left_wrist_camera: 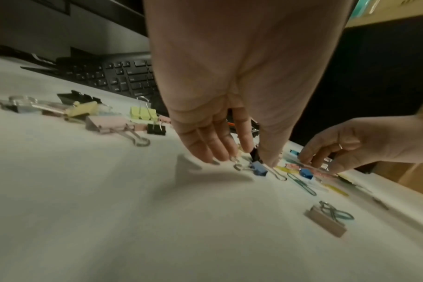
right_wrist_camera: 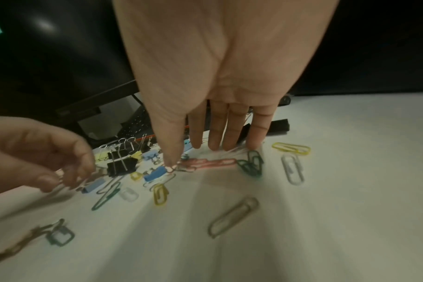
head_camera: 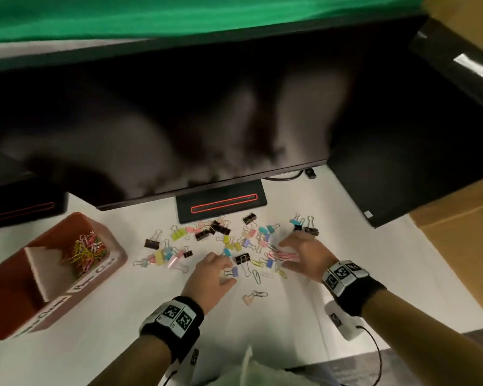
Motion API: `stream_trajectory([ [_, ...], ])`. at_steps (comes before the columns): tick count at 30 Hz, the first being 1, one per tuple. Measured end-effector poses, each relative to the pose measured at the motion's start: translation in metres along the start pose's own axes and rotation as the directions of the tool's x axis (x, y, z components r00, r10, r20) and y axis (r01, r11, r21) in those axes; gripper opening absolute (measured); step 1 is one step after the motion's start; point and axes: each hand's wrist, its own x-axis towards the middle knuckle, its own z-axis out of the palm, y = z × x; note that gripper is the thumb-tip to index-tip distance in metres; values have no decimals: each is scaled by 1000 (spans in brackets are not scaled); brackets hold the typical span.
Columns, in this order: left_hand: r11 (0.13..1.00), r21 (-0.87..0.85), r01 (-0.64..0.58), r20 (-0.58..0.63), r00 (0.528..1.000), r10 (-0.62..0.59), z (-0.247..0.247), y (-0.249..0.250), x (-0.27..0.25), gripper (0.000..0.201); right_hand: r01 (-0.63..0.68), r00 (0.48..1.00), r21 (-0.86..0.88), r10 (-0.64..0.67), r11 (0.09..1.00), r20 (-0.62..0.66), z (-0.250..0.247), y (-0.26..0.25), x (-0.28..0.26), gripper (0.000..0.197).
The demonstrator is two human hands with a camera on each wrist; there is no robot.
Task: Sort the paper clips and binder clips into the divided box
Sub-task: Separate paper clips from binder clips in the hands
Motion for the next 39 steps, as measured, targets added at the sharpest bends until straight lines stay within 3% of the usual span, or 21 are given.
stream_trajectory([
  [4,998,49,25,-98,995,-20,13,6,11,25,98,995,-38,-97,994,25,7,-10,10,62],
  [10,984,175,34,-276,961,16,9,19,5,35,257,964,-16,-255,966,75,15,-9,15,40],
  [12,986,149,-68,-237,966,103,9,27,0,33,274,960,51,-276,960,47,10,0,13,43],
  [15,970,154,-188,-41,980,196,18,41,-3,45,270,962,75,-266,960,-56,1,21,6,47],
  [18,962,185,-201,64,979,192,34,52,0,62,228,971,41,-224,973,-79,-4,43,-2,54],
  [22,965,224,-136,61,990,126,45,56,10,70,141,990,10,-141,990,-9,-7,61,-11,68],
  [25,971,209,-116,10,993,117,49,53,17,57,95,995,33,-97,995,34,-3,63,-17,75],
  [28,981,161,-105,-27,993,111,49,48,18,42,132,989,112,-138,985,48,5,56,-17,72],
  [32,990,101,-99,5,995,98,42,44,18,38,199,971,158,-217,967,103,6,40,-9,64],
  [35,992,67,-108,86,991,102,33,38,17,45,231,970,115,-238,966,54,3,32,-2,69],
  [39,977,153,-146,100,986,132,30,35,20,38,243,962,-26,-237,970,132,9,19,5,78],
])
